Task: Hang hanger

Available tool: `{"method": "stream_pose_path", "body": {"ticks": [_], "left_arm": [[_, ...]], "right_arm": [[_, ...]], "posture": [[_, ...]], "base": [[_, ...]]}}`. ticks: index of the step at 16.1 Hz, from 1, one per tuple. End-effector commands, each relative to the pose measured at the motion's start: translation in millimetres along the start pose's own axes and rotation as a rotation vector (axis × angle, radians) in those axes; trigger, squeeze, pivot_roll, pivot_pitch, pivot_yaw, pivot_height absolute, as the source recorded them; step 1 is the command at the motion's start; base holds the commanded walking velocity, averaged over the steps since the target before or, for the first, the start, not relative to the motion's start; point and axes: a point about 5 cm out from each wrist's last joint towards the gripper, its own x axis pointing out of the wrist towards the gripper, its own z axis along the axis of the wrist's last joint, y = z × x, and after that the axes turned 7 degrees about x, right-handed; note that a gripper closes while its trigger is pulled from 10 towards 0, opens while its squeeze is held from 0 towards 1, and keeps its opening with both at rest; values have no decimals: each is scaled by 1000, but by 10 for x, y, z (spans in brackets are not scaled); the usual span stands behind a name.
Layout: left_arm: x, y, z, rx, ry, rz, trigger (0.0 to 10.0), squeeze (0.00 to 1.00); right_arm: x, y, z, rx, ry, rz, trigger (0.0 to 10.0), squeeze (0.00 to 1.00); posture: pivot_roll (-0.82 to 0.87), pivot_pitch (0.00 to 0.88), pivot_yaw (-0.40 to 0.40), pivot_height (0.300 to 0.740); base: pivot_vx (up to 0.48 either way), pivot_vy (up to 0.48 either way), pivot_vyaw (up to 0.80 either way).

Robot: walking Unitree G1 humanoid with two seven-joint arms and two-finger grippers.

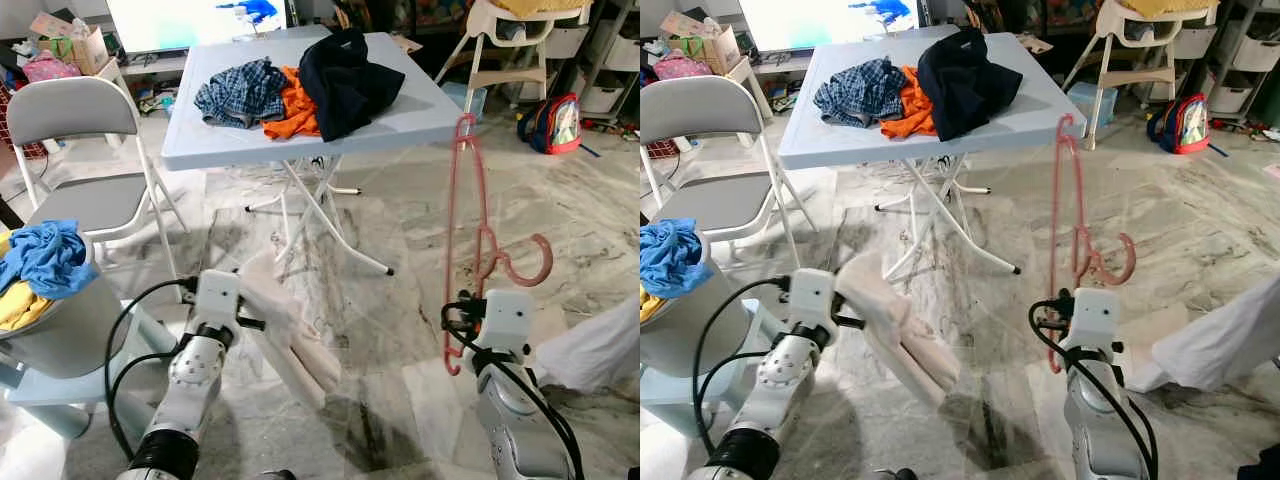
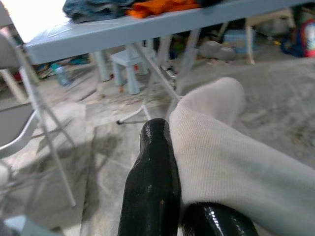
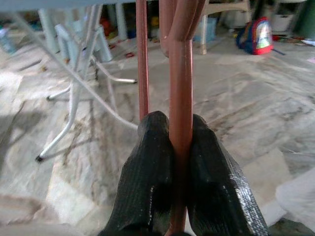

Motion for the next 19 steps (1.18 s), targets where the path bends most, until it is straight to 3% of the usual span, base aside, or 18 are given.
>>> {"method": "stream_pose_path", "body": {"ticks": [1,7,12,19], "left_arm": [[-12,81,27,-9,-7,35,10000,0],[59,62,156,-16,-36,4,10000,0],[38,-21,157,-34,-28,-4,10000,0],[126,47,302,-59,-61,60,10000,0]], "right_arm": [[-25,-29,61,-3,-37,-23,10000,0],[-1,16,118,-28,-59,31,10000,0],[-18,166,127,-9,-72,84,10000,0],[106,270,378,-37,-160,151,10000,0]], "posture": [[24,0,54,740],[15,0,53,740],[17,0,53,740],[19,35,45,740]], "base": [[0,0,0],[259,0,146],[351,0,0],[376,0,225]]}}
